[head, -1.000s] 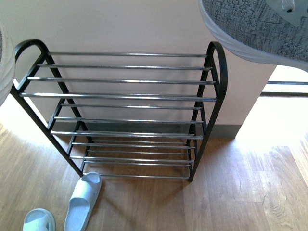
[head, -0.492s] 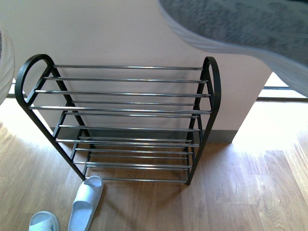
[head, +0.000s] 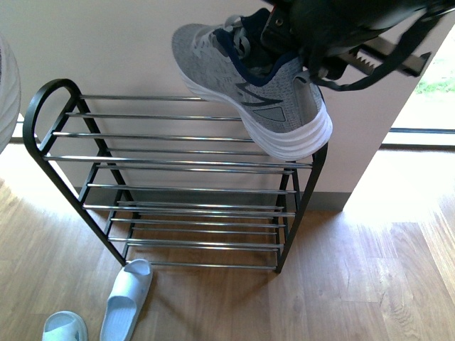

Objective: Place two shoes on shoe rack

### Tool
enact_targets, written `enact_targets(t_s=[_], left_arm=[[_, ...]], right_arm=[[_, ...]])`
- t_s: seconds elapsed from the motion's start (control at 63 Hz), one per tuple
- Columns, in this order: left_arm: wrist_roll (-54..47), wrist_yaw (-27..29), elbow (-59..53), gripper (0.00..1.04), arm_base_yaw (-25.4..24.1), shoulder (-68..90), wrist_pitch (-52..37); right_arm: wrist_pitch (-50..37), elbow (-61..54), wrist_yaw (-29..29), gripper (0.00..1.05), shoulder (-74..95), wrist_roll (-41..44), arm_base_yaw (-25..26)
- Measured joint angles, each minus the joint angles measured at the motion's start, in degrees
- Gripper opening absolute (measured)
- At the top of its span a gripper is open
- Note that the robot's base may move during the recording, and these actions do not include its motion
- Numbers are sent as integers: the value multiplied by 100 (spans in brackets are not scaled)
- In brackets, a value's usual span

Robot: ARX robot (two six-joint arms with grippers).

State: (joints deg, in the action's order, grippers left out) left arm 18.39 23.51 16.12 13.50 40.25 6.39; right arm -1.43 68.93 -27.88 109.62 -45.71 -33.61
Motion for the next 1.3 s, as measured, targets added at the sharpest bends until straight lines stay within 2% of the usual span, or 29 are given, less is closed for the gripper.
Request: enact_targets(t_s=[0.333, 0.492, 0.778, 0.905, 1.302], left_arm=[[0, -4, -2, 2, 0, 0, 0], [0, -7, -2, 2, 0, 0, 0], [0, -7, -2, 2, 0, 0, 0], [0, -7, 0, 2, 0, 0, 0], [0, -9, -2, 2, 0, 0, 0]], right_arm=[[741, 1174, -597, 1, 1300, -612, 546], [968, 1504, -706, 1, 1565, -879, 610], [1622, 1585, -144, 1, 1482, -2079, 527], [1703, 1574, -63, 1, 1482, -2347, 409], [1670, 1700, -59, 1, 1637, -2164, 535]])
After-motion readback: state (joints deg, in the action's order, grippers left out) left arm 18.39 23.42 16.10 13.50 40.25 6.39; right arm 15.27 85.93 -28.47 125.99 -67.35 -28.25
